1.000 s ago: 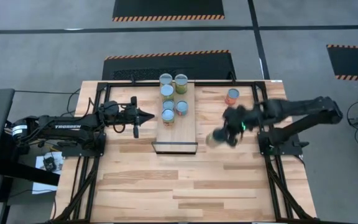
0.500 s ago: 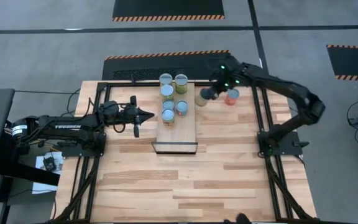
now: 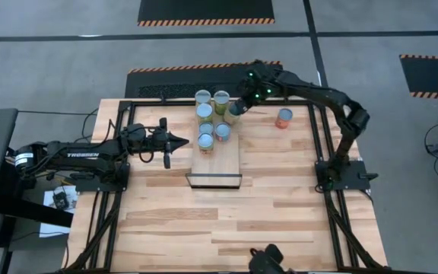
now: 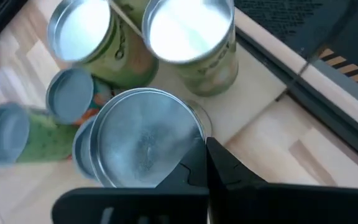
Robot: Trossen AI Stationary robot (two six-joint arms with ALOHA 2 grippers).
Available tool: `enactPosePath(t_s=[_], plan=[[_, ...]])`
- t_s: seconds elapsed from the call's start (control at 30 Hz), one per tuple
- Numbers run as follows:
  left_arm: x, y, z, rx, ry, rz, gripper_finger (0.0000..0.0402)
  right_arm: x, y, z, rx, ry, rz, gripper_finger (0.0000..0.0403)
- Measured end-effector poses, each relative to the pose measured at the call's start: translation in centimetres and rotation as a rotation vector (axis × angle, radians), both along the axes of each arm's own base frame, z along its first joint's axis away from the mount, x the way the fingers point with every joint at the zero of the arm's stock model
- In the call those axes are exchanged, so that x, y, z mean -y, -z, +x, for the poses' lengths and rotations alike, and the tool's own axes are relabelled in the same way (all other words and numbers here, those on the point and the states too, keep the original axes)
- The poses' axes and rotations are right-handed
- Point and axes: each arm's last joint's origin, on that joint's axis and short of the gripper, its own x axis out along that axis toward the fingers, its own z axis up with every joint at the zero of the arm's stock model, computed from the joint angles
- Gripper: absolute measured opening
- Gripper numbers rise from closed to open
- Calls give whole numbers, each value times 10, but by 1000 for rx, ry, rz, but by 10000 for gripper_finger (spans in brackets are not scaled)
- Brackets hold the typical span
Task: Pick and place cans onto a shelf
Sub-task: Put the canned oranges on the shelf aligned with the other canned oranges
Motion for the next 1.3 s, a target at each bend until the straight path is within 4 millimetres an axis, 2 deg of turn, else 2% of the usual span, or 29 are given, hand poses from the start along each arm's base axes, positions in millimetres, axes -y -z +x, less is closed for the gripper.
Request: enactPosePath(t_s=[0.3, 0.4, 0.83, 0.97, 1.03, 1.13, 1.2, 1.3], plan=[[0, 1, 0, -6, 0, -3, 2, 2, 14, 21, -20, 11, 36, 3], [0, 1, 0, -6, 0, -3, 2, -1, 13, 24, -19, 15, 21, 7], [0, 1, 0, -5, 0, -5, 2, -9, 12, 32, -42, 42, -44, 73], [0, 1, 0, -5, 0, -5, 2, -11, 6, 31, -45, 12, -69, 92], [0, 1, 0, -5, 0, -5, 2, -15, -8, 29, -43, -18, -121, 96], [0, 1, 0, -6, 2, -6, 2, -30, -30, 18, -75, -113, -213, 88], [0, 1, 0, -10, 3, -7, 2, -43, -40, 8, -140, -177, -250, 67], [0, 1, 0, -14, 3, -8, 2, -57, -41, -1, -198, -232, -291, 19]])
